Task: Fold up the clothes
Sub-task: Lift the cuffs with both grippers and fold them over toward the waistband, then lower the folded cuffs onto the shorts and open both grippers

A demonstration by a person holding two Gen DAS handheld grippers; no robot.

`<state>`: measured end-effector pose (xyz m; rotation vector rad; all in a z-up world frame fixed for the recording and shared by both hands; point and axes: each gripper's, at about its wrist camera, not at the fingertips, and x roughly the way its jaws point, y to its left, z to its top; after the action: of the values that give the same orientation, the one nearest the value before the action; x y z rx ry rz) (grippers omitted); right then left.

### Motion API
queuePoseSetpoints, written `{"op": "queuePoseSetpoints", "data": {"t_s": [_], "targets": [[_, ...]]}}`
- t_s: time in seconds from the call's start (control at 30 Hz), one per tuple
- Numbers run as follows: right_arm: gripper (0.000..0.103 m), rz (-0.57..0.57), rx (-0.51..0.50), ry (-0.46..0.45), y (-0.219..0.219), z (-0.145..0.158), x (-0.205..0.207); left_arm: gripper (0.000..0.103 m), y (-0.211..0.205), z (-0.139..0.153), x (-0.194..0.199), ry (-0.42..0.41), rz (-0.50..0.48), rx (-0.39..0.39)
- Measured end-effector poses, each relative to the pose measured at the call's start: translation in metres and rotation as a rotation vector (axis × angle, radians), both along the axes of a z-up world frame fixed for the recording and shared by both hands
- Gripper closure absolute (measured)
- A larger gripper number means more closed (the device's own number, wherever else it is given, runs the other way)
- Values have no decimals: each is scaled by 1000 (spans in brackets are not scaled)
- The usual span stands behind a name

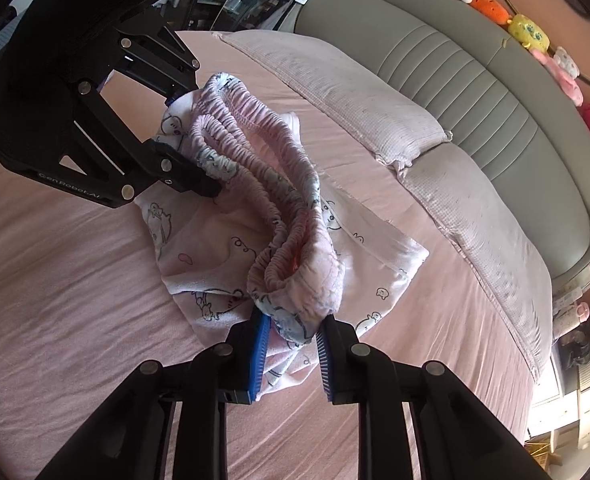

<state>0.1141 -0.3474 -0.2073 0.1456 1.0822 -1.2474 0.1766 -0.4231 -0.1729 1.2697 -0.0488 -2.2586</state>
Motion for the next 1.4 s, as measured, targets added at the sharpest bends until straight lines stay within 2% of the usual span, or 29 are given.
{"op": "queuePoseSetpoints", "data": {"t_s": [0.27,0.53,0.83,1.23,1.3,1.4], "targets": [[84,-30,-12,-12,-36,0,-10,77,-39,0,-10,41,24,57],[84,-79,-20,-28,-70,-8,-23,77,-73,-8,-18,41,33,93],[84,-139,-17,-39,-103,-13,-34,77,-104,-13,-28,61,44,117],[84,-215,-9,-37,-126,-16,-46,77,-133,-30,-34,39,84,129],[84,-226,2,-33,-128,-17,-46,75,-135,-29,-31,54,94,152],[84,-244,11,-58,-128,-13,-46,75,-144,-22,-21,120,146,252]]}}
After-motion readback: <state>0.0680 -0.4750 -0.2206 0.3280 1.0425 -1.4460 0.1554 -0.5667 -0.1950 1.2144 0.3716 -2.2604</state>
